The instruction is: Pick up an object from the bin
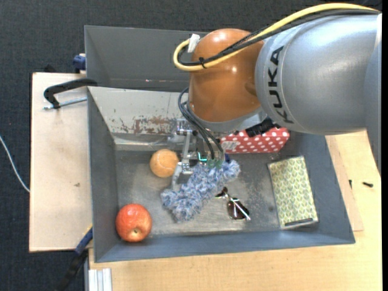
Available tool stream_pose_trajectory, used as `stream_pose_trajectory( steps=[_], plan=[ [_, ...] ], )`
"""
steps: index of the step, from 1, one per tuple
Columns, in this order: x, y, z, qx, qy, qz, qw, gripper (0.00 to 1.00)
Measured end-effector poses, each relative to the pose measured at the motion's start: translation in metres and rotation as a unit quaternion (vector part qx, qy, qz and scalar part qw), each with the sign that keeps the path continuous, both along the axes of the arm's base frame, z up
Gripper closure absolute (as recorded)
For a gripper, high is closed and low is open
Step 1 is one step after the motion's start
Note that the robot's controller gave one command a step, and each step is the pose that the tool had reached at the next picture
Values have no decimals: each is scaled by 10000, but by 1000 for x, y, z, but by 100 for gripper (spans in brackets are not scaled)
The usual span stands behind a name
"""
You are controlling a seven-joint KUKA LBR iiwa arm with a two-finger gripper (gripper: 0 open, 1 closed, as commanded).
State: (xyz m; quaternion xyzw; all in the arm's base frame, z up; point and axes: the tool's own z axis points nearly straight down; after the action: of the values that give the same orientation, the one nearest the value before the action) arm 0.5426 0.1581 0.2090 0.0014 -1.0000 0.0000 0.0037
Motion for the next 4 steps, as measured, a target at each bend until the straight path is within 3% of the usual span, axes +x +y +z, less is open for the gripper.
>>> stream_pose_trajectory(
  steps=[1, 2, 3, 4],
  plan=[
    [2, -1, 4, 9, -41, -14, 10000, 0],
    [-14, -28, -48, 9, -51, 563, 9984, 0],
    [-33, -77, -47, -2, -29, 1304, 9915, 0],
    [-3, -75, -48, 15, -69, 2096, 9778, 0]
  ],
)
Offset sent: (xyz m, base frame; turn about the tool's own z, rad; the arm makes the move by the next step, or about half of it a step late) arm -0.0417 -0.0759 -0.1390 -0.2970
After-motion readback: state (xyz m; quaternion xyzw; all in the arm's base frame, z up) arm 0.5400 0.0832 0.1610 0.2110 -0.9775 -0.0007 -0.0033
